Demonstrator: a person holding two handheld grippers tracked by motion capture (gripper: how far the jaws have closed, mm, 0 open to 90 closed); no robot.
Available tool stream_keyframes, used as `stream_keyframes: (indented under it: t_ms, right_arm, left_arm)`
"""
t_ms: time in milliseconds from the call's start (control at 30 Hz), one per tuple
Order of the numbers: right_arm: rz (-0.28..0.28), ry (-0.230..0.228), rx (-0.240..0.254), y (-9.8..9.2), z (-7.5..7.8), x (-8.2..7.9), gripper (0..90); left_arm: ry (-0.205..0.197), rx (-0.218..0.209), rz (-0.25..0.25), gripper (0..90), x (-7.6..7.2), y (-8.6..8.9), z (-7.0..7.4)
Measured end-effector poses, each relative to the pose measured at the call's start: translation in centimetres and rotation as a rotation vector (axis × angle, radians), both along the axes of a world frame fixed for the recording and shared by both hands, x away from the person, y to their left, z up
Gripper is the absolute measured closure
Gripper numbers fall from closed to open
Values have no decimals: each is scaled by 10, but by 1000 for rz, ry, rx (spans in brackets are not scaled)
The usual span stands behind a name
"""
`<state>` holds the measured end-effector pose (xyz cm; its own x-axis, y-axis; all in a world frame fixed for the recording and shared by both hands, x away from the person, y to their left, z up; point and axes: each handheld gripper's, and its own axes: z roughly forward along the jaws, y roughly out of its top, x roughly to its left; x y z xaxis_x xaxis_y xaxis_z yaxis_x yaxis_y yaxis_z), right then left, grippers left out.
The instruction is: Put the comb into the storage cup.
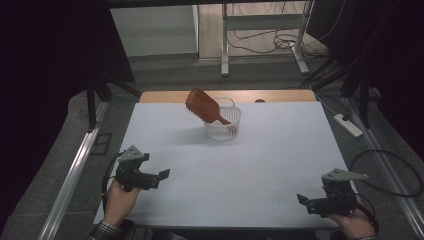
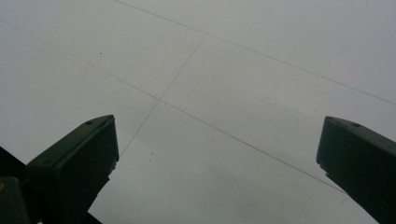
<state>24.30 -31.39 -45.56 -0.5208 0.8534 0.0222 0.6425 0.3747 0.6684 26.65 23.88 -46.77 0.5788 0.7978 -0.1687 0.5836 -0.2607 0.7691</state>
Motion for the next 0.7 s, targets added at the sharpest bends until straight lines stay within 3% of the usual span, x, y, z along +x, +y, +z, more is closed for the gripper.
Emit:
stream_keyframes:
  t_ms: [700]
  right_arm:
    - [1, 0, -3, 1, 0, 0, 0]
  left_arm:
    - [14, 1, 26, 0, -23, 18, -6]
